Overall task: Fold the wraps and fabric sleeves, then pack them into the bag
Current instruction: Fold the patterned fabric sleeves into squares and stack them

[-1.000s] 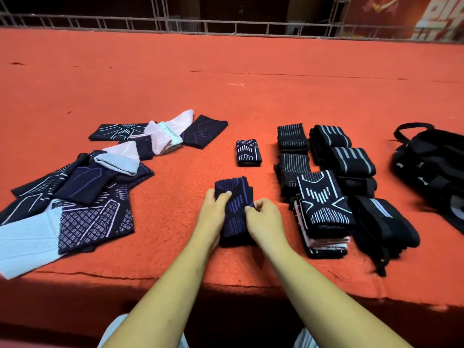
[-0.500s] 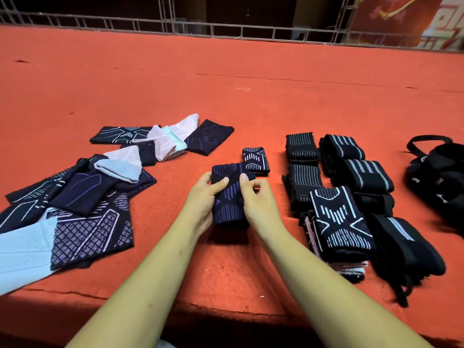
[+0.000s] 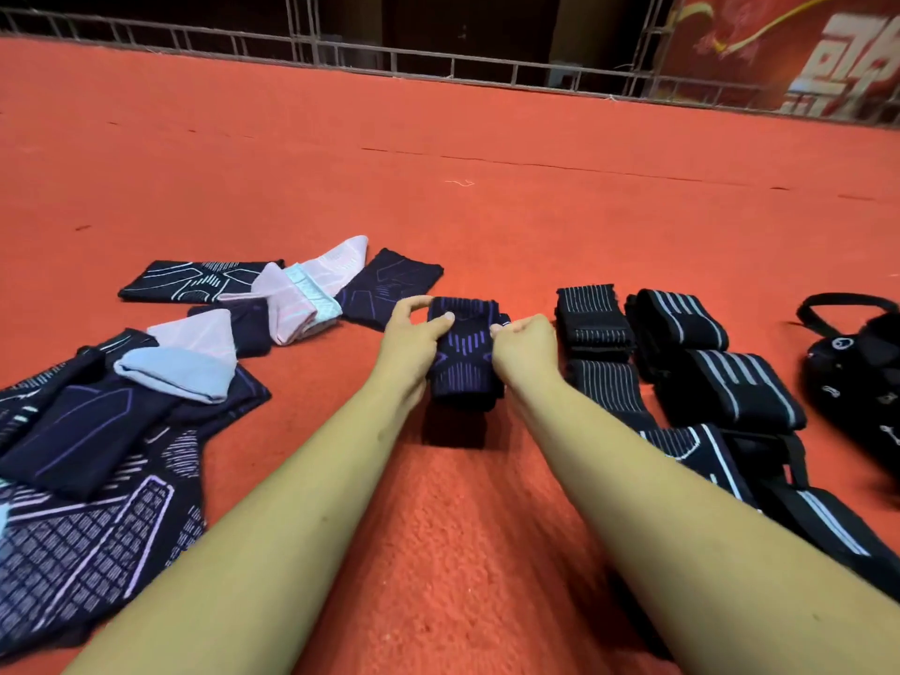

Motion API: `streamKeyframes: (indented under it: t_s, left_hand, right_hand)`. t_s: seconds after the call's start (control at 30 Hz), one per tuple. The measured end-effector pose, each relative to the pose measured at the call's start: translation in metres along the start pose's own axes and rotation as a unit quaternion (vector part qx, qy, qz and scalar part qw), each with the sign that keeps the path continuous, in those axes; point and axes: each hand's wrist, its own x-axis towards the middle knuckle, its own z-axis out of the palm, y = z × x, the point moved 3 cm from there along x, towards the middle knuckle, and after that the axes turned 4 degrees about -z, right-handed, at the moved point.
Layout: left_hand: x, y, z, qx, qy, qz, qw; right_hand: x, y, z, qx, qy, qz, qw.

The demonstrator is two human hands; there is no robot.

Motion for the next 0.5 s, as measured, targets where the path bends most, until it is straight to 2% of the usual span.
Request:
streamKeyframes:
  t_s: [0.13,0.23,0.37,0.5]
  left_hand:
    - [0.028,-0.003,0.014,0.113,-0.04,-0.035,0.992]
    - [0.046,-0.011,0.018,0.219,-0.058,0.014,0.974]
    - [0.069,-0.032,0.02,0.31,-0.034,0.055,0.948]
    - [0.075,-0.053,0.021,0.412,-0.064,0.102,0.903]
  right_hand:
    - [0.045,0.001,-0.002,-0.001,0.014,0.05,0.999]
    - [0.065,0.003,0.0,0.001,-0.016,0.065,0.998]
    - [0.077,0.007,0.013,-0.121,0.001,0.032,0.992]
    - [0.079,0.025,0.023,-0.222,-0.017,0.023,0.975]
